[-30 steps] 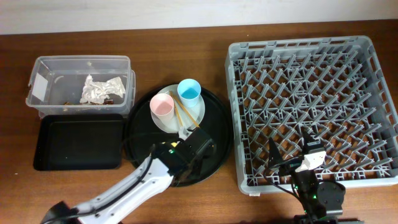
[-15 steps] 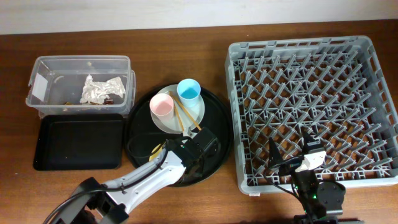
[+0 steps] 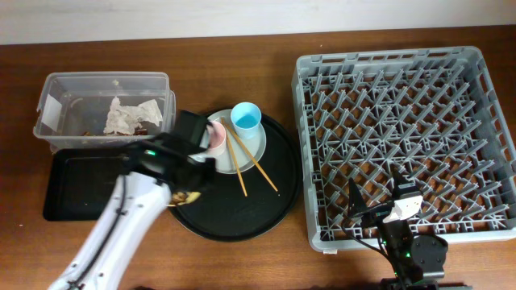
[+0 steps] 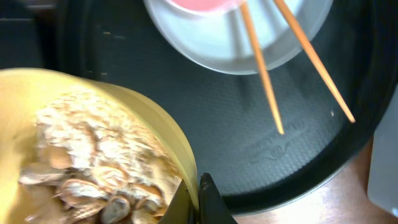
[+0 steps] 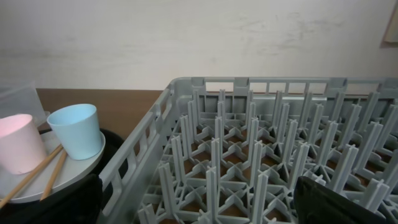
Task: Sort waste into correct bins and load items into the dishwasher rack
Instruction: 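Tip the yellow bowl over the black tray to dump the food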
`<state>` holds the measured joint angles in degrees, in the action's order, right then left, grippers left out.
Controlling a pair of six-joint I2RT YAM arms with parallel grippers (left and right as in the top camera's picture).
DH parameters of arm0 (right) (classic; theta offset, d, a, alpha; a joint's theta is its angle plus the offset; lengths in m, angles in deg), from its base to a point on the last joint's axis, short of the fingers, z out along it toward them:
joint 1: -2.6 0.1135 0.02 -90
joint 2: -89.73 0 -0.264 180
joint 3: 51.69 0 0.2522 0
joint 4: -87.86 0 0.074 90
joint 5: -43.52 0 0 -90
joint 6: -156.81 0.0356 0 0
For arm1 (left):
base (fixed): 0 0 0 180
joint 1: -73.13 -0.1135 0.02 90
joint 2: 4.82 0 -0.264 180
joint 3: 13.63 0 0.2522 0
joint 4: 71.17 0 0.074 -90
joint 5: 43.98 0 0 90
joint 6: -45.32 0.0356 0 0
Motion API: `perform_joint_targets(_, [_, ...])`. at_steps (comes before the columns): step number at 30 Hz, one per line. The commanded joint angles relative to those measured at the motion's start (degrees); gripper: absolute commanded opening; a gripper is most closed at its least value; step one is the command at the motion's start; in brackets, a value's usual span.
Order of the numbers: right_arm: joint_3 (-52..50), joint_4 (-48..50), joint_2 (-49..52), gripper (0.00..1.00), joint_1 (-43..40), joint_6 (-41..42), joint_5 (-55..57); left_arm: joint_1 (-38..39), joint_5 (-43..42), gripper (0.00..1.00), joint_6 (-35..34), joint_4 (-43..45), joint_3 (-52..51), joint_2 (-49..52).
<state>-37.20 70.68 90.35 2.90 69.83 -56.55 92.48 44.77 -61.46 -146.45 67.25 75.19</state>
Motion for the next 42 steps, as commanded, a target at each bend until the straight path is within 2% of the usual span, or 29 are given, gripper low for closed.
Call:
perform_joint_targets(1, [-0.4, -0.2, -0.4, 0.98, -0.3, 0.3, -0.2, -15.2, -16.3, 0.0, 10.6, 0.3, 1.2, -1.3])
perform_joint_targets(4, [-0.4, -0.2, -0.4, 0.98, -0.3, 0.3, -0.2, -31.8, -26.1, 0.0, 14.1, 1.4, 1.2, -1.3])
perform_joint_targets(6, [-0.4, -0.2, -0.4, 0.98, -0.3, 0.3, -0.3, -42.7, -34.1, 0.0, 14.1, 6.9, -0.5, -1.3])
perform_joint_targets(7, [-0.4, -0.2, -0.4, 0.99, -0.3, 0.3, -0.3, -45.3, -36.2, 0.0, 14.1, 8.7, -1.3, -1.3])
perform_joint_targets(8, [-0.4, -0.2, -0.4, 0.98, -0.3, 0.3, -0.3, -50.0, -42.3, 0.0, 14.2, 12.2, -3.9, -1.2])
perform_joint_targets(12, [-0.4, -0.2, -0.4, 0.98, -0.3, 0.3, -0.3, -59.7, -55.3, 0.0, 14.3, 21.9, -12.2, -1.2])
perform_joint_targets(16, [-0.4, -0.2, -0.4, 0.98, -0.3, 0.3, -0.3, -71.4, -66.9, 0.0, 13.2, 27.6, -16.6, 0.2])
perform_joint_targets(21, [-0.4, -0.2, -0.4, 0.98, -0.3, 0.3, -0.3, -73.7, -79.4, 0.0, 12.0, 35.8, -17.4, 11.3])
perform_joint_targets(24, [-0.4, -0.2, -0.4, 0.98, -0.3, 0.3, -0.3, -73.7, -84.5, 0.0, 4.0, 42.7, -17.4, 18.7])
perform_joint_targets(26, [-0.4, -0.2, -0.4, 0.98, -0.3, 0.3, -0.3, -73.7, -88.8, 0.0, 4.0, 43.1, -17.4, 20.0])
perform_joint_targets(27, [-0.4, -0.2, -0.4, 0.98, -0.3, 0.3, -0.3, -73.7, -88.9, 0.0, 0.7, 42.6, -17.4, 20.0])
perform_joint_targets(29, [-0.4, -0.2, -0.4, 0.98, -0.3, 0.3, -0.3, -73.5, -88.9, 0.0, 0.7, 44.6, -17.4, 20.0])
perform_joint_targets(31, [-0.4, -0.2, -0.4, 0.98, -0.3, 0.3, -0.2, -70.1, -88.9, 0.0, 1.0, 43.6, -17.4, 20.0])
perform_joint_targets(32, [-0.4, -0.2, -0.4, 0.98, -0.3, 0.3, -0.3, -69.2, -88.9, 0.0, 0.9, 46.8, -17.4, 20.0])
perform_joint_targets(34, [-0.4, -0.2, -0.4, 0.98, -0.3, 0.3, -0.3, -68.6, -88.9, 0.0, -1.8, 47.4, -17.4, 20.0])
perform_joint_targets(40, [-0.4, -0.2, -0.4, 0.98, -0.3, 0.3, -0.3, -68.5, -88.8, 0.0, -1.6, 50.4, -17.4, 20.0])
perform_joint_targets(41, [-0.4, -0.2, -0.4, 0.98, -0.3, 0.3, -0.3, -68.5, -88.9, 0.0, -1.7, 50.3, -17.4, 20.0])
perform_joint_targets(42, [-0.4, -0.2, -0.4, 0.98, -0.3, 0.3, -0.3, -68.5, -88.9, 0.0, -2.5, 45.9, -17.4, 19.9])
